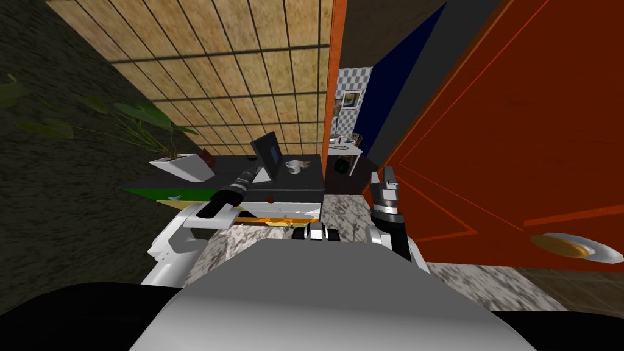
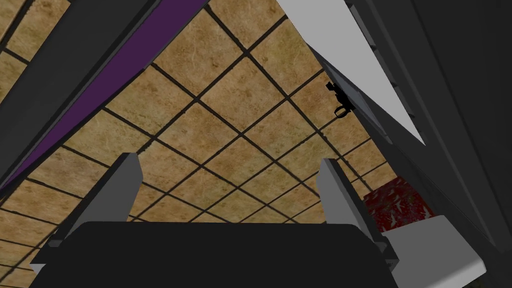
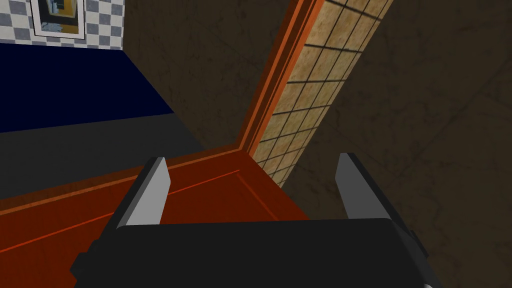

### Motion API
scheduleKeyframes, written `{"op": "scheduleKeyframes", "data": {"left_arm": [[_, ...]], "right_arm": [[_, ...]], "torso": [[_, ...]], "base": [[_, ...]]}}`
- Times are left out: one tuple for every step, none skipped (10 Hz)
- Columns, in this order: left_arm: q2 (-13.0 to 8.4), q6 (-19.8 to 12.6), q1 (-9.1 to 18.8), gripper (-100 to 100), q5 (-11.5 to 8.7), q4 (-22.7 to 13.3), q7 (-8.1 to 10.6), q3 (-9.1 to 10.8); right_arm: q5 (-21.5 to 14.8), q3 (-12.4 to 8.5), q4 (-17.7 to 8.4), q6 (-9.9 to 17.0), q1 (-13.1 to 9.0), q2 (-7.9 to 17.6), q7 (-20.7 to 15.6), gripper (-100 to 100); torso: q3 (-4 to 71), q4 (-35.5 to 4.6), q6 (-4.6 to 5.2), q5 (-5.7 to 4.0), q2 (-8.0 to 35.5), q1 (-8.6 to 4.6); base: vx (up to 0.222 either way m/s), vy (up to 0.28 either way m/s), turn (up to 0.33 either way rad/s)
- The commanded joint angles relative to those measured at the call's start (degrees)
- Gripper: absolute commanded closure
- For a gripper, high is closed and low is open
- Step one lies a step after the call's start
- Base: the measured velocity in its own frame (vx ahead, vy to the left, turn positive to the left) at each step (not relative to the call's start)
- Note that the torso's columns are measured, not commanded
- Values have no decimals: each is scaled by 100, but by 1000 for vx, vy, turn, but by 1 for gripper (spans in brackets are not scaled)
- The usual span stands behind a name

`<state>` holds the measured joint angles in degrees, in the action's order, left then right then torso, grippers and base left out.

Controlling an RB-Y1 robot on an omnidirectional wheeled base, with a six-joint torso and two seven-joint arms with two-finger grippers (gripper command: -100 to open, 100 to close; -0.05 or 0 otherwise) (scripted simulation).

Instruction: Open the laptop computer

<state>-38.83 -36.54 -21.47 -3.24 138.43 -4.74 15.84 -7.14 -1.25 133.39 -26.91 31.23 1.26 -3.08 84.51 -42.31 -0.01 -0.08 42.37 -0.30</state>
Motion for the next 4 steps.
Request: {"op": "scheduleKeyframes", "data": {"left_arm": [[-64, -5, 168, -100, -10, -105, -9, -70], [-85, -6, 246, -100, -9, -162, -14, -107], [-127, -16, 362, -100, -7, -210, -22, -157], [-160, -21, 447, -100, -4, -233, -28, -186]], "right_arm": [[0, 1, 0, 0, 0, 0, 0, 0], [0, 1, 0, 0, 0, -1, 0, 0], [0, 1, 0, 0, 0, 0, 0, 0], [0, 1, 0, 0, 0, 0, 0, 0]], "torso": [[10, 5, 2, -2, -16, -1], [14, 7, 4, 1, -20, 7], [7, 5, 12, 4, -9, 17], [3, 2, 15, 3, -4, 16]], "base": [[43, -176, 99], [7, -171, 64], [-3, -155, 53], [-9, -148, 19]]}}
